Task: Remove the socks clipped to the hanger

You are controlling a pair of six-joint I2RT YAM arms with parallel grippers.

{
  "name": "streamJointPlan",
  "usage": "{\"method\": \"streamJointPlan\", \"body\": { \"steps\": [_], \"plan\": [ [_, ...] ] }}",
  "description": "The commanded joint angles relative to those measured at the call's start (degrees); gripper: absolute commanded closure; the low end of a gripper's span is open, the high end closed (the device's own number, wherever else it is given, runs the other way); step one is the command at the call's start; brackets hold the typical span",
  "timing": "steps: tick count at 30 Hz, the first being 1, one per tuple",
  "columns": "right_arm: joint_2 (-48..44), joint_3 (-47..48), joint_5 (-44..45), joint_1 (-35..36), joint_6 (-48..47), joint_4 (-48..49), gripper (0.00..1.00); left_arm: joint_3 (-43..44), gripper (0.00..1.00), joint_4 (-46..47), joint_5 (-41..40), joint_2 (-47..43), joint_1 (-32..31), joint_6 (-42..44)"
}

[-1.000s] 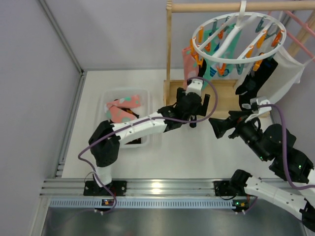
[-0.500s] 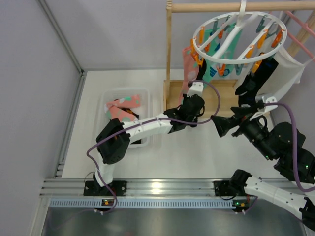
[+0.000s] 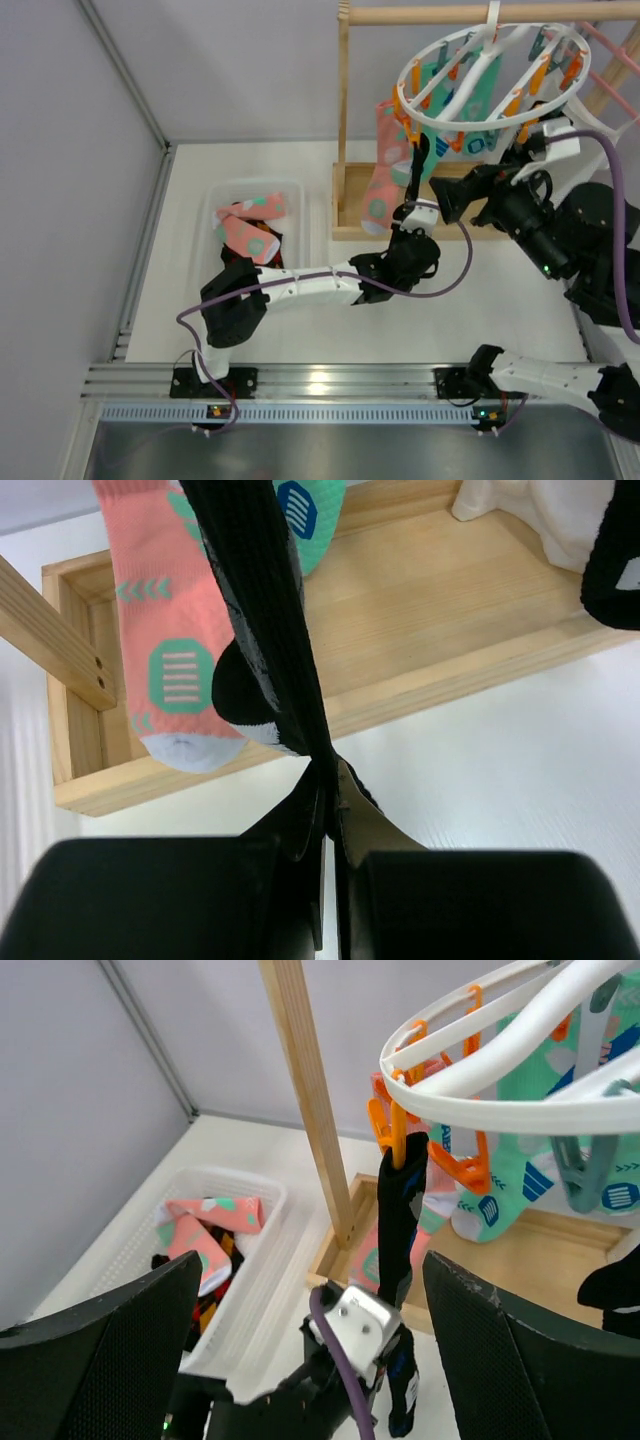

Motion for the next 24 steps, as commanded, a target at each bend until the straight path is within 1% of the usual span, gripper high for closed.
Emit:
{"method": "streamJointPlan", "body": {
  "steps": [1,2,3,5,6,9,12,17,19,22,24],
  "plan": [
    [8.3,8.4,3.7,-0.4,-1.5,-9.4,0.14,2.7,1.00,2.3,-4.7,-2.5,-2.2,2.3],
    [12.0,10.1,4.2,-0.4,-1.6,-10.7,0.15,3.0,1.00,2.4,-4.9,-2.0,-2.6,3.0],
    [13.6,13.0,4.6,-0.4,-1.7,-11.7,0.16,3.4,1.00,2.4,-4.9,-1.8,-2.9,3.3],
    [17.8,15.4,6.5,-0.4,-2.3,-14.0,0.18,4.9,1.00,2.4,-5.1,-0.7,-3.8,4.5],
    [18.9,16.9,7.5,-0.4,-2.5,-14.4,0.19,5.4,1.00,2.3,-5.1,-0.3,-4.1,4.9],
    [21.8,18.2,14.0,-0.4,-3.5,-14.5,0.24,7.2,1.00,2.4,-5.6,0.9,-5.3,6.7],
    [23.4,18.7,17.3,-0.5,-4.4,-13.7,0.25,7.8,1.00,2.3,-5.5,1.1,-6.3,7.4],
    [26.2,20.7,19.2,-1.5,-6.5,-12.3,0.27,8.0,1.00,2.4,-5.3,1.0,-6.7,7.4],
    [27.4,21.0,17.3,-2.5,-7.2,-11.9,0.29,7.8,1.00,2.4,-5.4,1.2,-6.9,7.6],
    [28.8,21.2,17.9,-4.4,-7.9,-11.5,0.30,7.8,1.00,2.4,-5.4,1.3,-7.3,7.6],
    [29.2,21.2,15.5,-6.3,-8.0,-10.9,0.32,7.8,1.00,2.4,-5.4,1.3,-7.3,7.4]
  ]
}}
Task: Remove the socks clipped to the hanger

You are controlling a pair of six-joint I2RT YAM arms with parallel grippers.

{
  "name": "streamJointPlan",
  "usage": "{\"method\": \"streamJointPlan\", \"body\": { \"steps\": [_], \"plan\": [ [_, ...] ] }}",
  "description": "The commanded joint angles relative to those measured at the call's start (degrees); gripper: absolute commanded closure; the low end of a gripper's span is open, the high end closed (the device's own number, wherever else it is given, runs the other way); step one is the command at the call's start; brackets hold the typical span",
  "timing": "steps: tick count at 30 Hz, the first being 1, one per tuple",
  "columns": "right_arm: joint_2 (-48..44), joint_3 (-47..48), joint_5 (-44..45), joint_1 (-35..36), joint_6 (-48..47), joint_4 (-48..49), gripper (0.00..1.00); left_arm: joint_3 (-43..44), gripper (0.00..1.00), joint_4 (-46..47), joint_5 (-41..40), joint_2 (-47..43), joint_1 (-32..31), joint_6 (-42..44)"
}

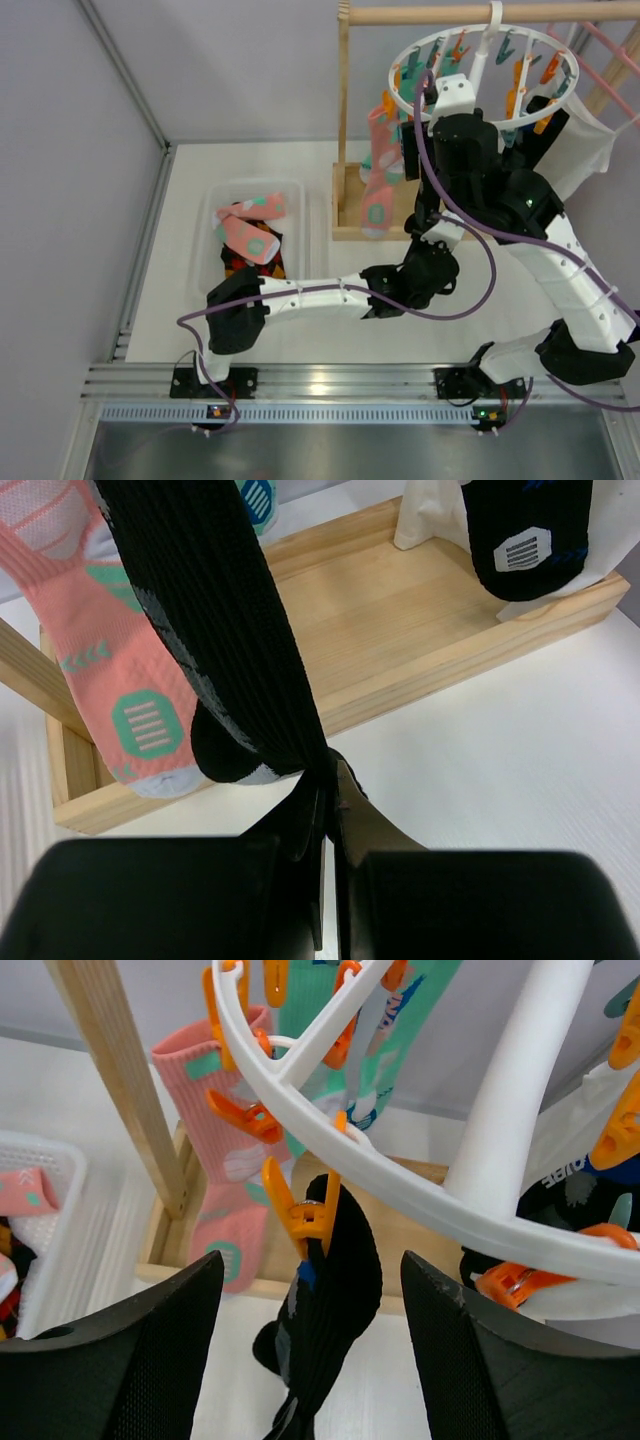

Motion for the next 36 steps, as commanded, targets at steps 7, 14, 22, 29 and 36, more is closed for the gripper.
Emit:
{"method": "streamJointPlan", "body": {
  "steps": [7,14,22,29,36],
  "plan": [
    [4.2,1.7,-2.9,-4.8,-2.5,4.6,0.36,2.5,1.00,2.6,-0.6,1.0,-0.7,0.6],
    [4.9,0.7,0.9,-5.0,-3.2,10.5,0.40,2.8,1.00,2.6,-0.1,0.8,-0.7,0.7],
    [2.1,-7.1,4.2,-5.0,-3.7,18.8,0.42,2.9,1.00,2.6,0.2,0.6,-0.8,0.8],
    [-0.2,-11.9,6.9,-5.0,-3.7,25.8,0.52,3.2,1.00,2.6,0.5,0.1,-1.3,0.8],
    [-1.7,-14.2,7.5,-5.0,-5.7,30.5,0.59,3.3,1.00,2.6,0.8,0.5,-1.9,1.3]
  ]
}}
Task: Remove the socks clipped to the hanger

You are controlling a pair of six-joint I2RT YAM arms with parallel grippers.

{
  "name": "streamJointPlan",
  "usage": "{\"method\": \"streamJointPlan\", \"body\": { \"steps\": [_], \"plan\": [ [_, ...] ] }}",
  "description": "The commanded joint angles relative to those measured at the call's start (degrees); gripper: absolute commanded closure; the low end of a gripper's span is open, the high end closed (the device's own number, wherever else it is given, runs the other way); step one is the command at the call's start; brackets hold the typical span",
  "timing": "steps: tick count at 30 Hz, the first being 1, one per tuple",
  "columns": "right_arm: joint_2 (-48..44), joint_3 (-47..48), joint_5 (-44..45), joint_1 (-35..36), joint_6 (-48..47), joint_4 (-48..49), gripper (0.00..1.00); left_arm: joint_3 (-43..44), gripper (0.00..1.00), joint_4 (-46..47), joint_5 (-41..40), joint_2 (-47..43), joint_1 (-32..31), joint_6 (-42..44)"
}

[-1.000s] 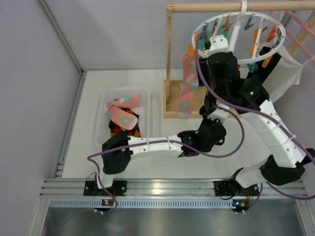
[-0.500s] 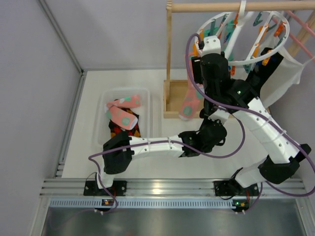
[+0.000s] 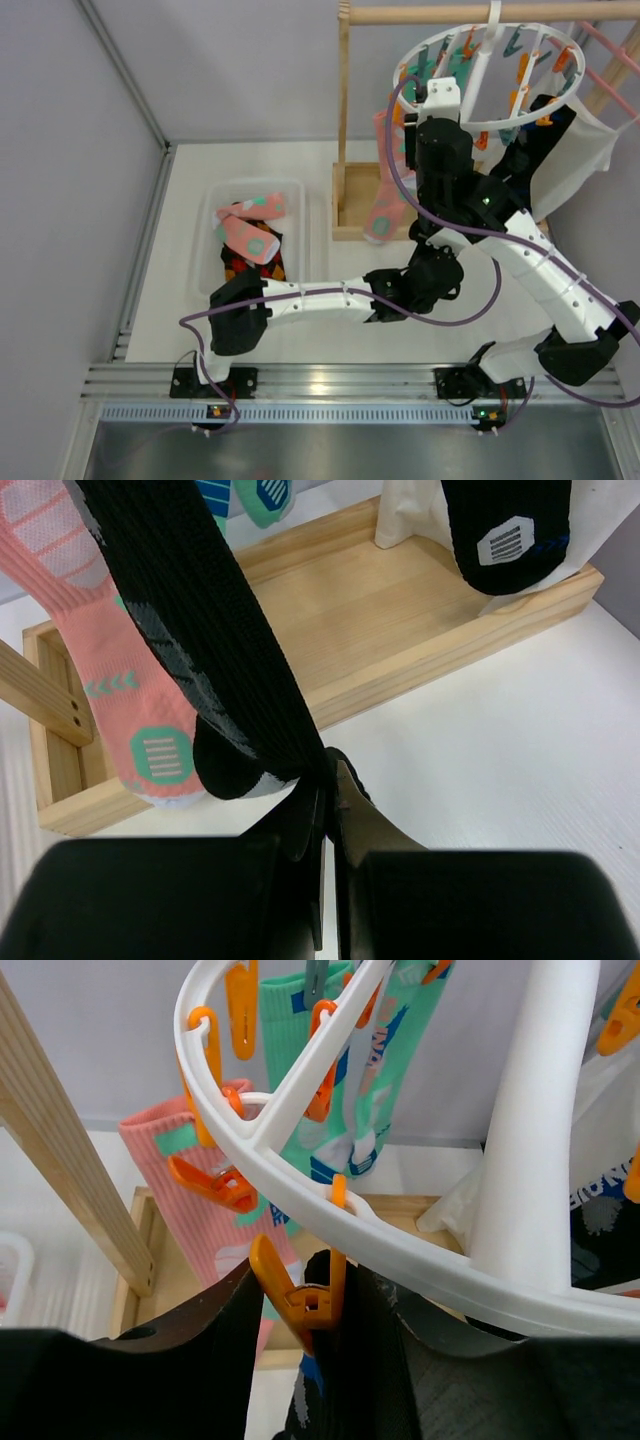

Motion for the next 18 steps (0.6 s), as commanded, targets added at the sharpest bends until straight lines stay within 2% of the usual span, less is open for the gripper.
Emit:
{"method": "streamJointPlan", "body": {
  "steps": [1,4,5,8,13,18],
  "plan": [
    [-2.1,0.2,2.1,-0.8,-1.5,8.4,0.60,2.3,1.00,2.6,0.4,-0.4,-0.7,0.9],
    [-1.9,-0.3,2.2,-0.8,-1.9,9.4,0.70,2.0,1.00,2.6,0.5,-0.5,-0.7,0.9],
    [-2.0,-0.5,2.0,-0.8,-1.9,9.6,0.78,1.9,1.00,2.6,0.4,-0.5,-0.7,0.9],
    [-2.0,-0.4,1.6,-0.8,-1.9,9.5,0.91,1.7,1.00,2.6,0.3,-0.4,-0.6,0.8],
    [-3.0,-1.0,0.9,-0.8,-1.5,9.5,0.94,-0.5,1.00,2.5,0.9,-1.5,-0.4,-0.7],
    [-4.7,-2.0,-3.0,-1.0,-0.5,9.1,0.86,-7.8,1.00,2.5,2.5,-7.1,1.0,-4.0]
  ]
}}
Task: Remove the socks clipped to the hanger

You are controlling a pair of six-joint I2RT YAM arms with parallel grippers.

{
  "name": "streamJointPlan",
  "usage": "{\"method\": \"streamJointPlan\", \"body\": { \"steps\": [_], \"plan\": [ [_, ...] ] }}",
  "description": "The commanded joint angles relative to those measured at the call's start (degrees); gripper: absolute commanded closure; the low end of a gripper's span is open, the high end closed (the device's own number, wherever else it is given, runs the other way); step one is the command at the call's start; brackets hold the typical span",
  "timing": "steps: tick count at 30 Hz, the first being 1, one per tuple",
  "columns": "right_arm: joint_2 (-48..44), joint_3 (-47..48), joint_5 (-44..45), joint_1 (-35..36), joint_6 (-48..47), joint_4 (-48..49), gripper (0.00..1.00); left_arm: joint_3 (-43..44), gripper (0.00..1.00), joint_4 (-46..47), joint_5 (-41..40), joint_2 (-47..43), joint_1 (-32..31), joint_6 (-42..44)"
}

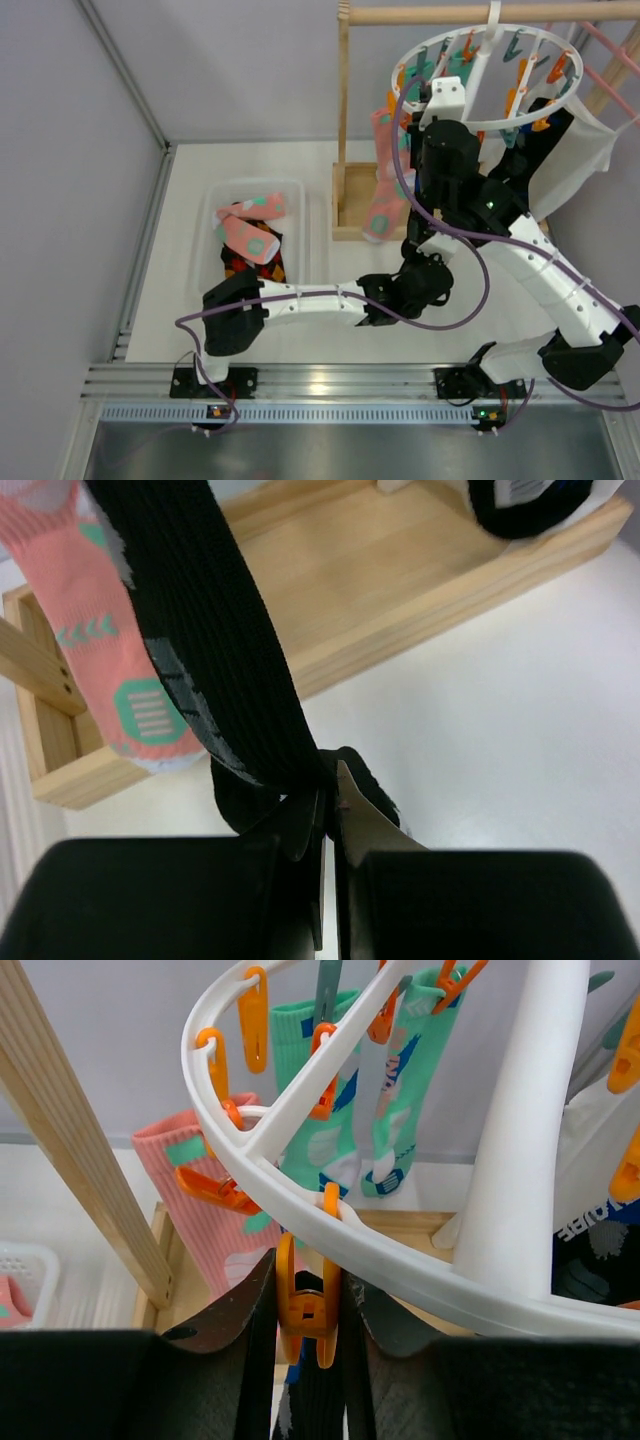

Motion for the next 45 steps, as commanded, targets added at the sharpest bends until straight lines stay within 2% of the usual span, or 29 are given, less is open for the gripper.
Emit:
{"method": "streamJointPlan", "body": {
  "steps": [1,4,5,6,10,11,13,18,25,32,36,39,40,43,45],
  "plan": [
    [-3.5,-0.4,-2.8,-1.3,0.6,4.4,0.85,-5.6,1.00,2.2,2.6,-7.0,1.4,-3.8],
    [-4.3,-0.9,-6.2,-2.0,2.2,3.1,0.74,-12.6,1.00,2.0,1.5,-11.6,4.7,-5.5],
    [-4.4,-0.9,-7.2,-2.0,2.8,2.7,0.53,-15.9,1.00,2.0,0.7,-14.5,4.9,-5.6],
    [-4.7,-1.0,-7.4,-1.9,3.0,2.4,0.43,-17.3,1.00,2.1,0.6,-16.2,5.1,-5.9],
    [-6.8,-3.2,-9.0,-1.9,4.4,2.7,0.25,-23.5,1.00,0.6,1.4,-25.5,8.0,-7.5],
    [-7.6,-3.8,-10.8,-1.9,5.0,2.9,0.15,-23.9,1.00,-0.4,-0.2,-28.6,8.3,-7.6],
    [-9.9,-5.8,-15.2,-1.9,5.8,2.7,0.01,-23.4,1.00,-5.1,-2.2,-31.1,9.2,-8.1],
    [-17.7,-12.4,-23.4,-2.0,10.3,2.3,0.01,-21.9,1.00,-12.8,-1.1,-37.2,14.2,-11.5],
    [-29.8,-20.6,-33.4,-1.9,15.7,3.1,0.01,-21.5,1.00,-19.7,2.5,-43.4,28.4,-15.7],
    [-35.7,-24.2,-35.1,-1.9,17.3,2.3,0.01,-17.9,1.00,-24.0,3.6,-41.4,38.1,-15.9],
    [-36.3,-24.3,-34.8,-2.0,16.9,1.9,0.01,-19.8,1.00,-24.2,5.6,-40.9,42.8,-17.1],
    [-36.3,-25.2,-34.8,-1.9,16.8,1.9,0.01,-21.1,0.77,-24.5,7.3,-39.5,46.3,-18.1],
    [-36.3,-25.4,-34.9,-2.0,16.8,2.0,0.01,-21.3,0.54,-25.1,7.3,-38.8,46.7,-18.4],
    [-36.0,-26.1,-35.0,-1.9,16.6,1.5,0.01,-21.2,0.02,-26.7,5.2,-38.0,47.3,-19.6],
    [-36.1,-26.4,-34.8,-1.9,16.6,1.2,0.01,-21.1,0.02,-26.6,6.3,-38.0,47.3,-19.2]
  ]
}}
